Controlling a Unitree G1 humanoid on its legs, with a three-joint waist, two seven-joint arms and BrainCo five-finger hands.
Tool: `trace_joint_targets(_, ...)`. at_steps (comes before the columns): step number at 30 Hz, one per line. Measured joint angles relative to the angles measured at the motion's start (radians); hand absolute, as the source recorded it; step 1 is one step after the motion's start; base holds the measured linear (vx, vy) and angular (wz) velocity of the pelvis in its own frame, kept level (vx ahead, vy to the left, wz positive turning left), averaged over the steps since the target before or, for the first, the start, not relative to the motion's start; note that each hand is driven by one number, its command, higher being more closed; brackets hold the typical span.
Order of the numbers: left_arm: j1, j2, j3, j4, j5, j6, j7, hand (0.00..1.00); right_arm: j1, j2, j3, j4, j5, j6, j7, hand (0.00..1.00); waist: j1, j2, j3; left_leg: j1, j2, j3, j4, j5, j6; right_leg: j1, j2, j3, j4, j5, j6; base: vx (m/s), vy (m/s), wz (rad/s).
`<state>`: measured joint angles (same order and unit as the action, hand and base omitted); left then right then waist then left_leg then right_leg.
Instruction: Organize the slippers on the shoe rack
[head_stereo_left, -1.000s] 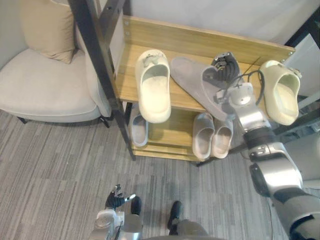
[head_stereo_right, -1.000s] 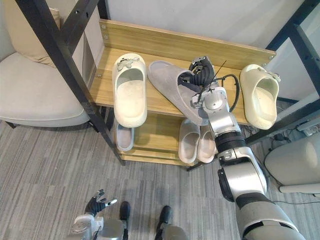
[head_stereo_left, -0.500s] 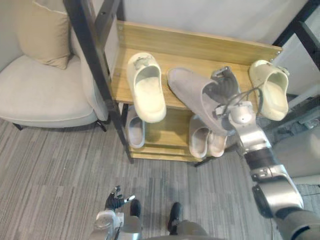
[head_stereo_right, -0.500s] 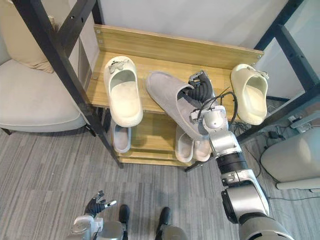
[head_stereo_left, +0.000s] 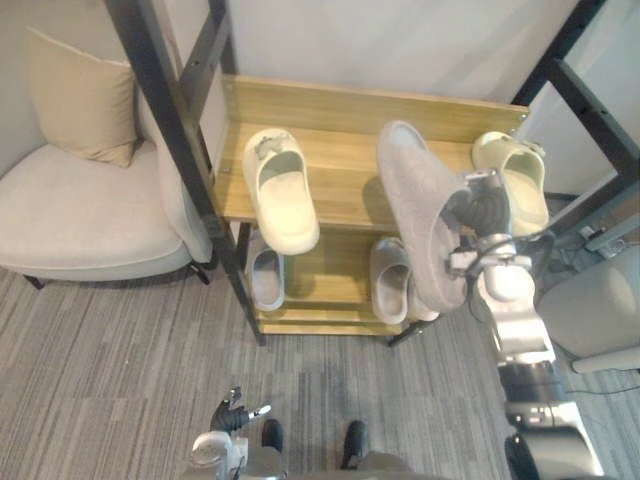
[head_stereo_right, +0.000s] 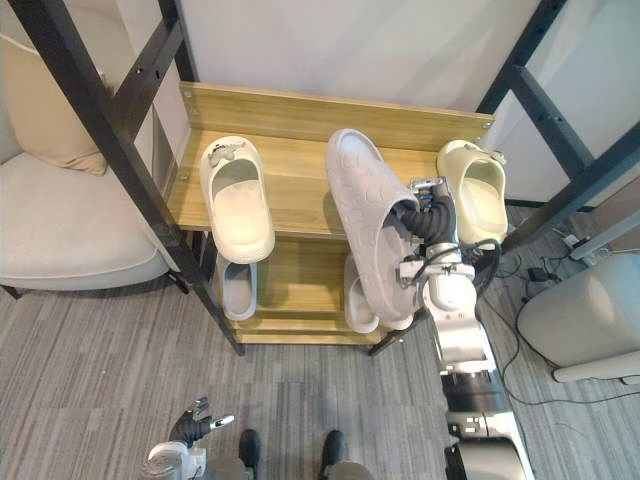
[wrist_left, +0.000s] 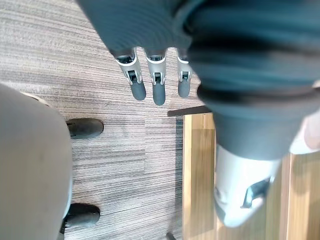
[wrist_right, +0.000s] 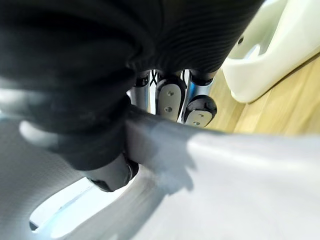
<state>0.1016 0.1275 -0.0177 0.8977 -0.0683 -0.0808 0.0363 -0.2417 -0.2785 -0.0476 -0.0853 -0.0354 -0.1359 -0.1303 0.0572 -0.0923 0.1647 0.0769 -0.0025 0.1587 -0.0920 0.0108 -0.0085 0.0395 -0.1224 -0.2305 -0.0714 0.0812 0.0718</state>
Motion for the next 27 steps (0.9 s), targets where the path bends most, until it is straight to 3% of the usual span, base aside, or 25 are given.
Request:
trace_joint_targets(6,0.003,-0.020,0.000,0.033,0.034,0.000,-0.003,0.00,0.221,0.086,0.031,-0.123,0.008,-0.035,0.040,1.00,-0.004,0.031,-0.034,0.034,0.005,0.013,0.007,-0.022,-0.012,0.030,0.002,0.004,-0.002,-0.014,0.008,-0.02,-0.006,-0.05)
trace_joint_targets(13,0.001,-0.025,-0.010,0.045,0.042,-0.002,-0.003,0.00,0.348,0.124,0.134,-0.121,-0.009,-0.037,0.084,1.00,-0.010,0.046,-0.029,0.055,0.009,0.011,0.025,-0.029,-0.005,0.051,0.001,0.002,0.009,-0.018,0.007,0.00,-0.005,0.00)
trace_joint_targets(15,-0.012,-0.022,-0.022,0.035,0.046,-0.005,-0.005,0.00,0.337,0.121,0.162,-0.078,-0.029,-0.045,0.089,1.00,-0.008,0.054,0.000,-0.018,0.020,0.013,0.172,-0.095,-0.002,0.010,-0.009,0.010,0.090,-0.051,0.003,-0.06,-0.010,-0.02)
trace_joint_targets(18,-0.061,-0.025,-0.044,0.029,0.044,-0.017,-0.001,0.00,0.281,0.109,0.179,-0.004,-0.065,-0.042,0.085,1.00,-0.009,0.090,0.082,-0.182,0.059,0.004,0.427,-0.191,0.007,-0.096,-0.010,0.005,0.245,-0.101,-0.005,-0.14,0.014,0.09)
trace_joint_targets(22,-0.142,-0.019,-0.058,0.005,0.021,-0.023,0.005,0.00,0.166,0.091,0.181,0.077,-0.102,-0.016,0.058,1.00,-0.008,0.098,0.197,-0.352,0.072,-0.032,0.597,-0.247,0.007,-0.257,-0.039,-0.024,0.446,-0.188,-0.014,-0.21,0.021,0.23)
trace_joint_targets(27,-0.173,-0.011,-0.058,-0.047,-0.016,-0.040,0.012,0.00,0.024,0.057,0.190,0.118,-0.124,-0.010,0.014,1.00,-0.001,0.101,0.255,-0.496,0.086,-0.032,0.739,-0.291,0.013,-0.414,-0.090,-0.060,0.624,-0.244,-0.033,-0.12,0.008,-0.03)
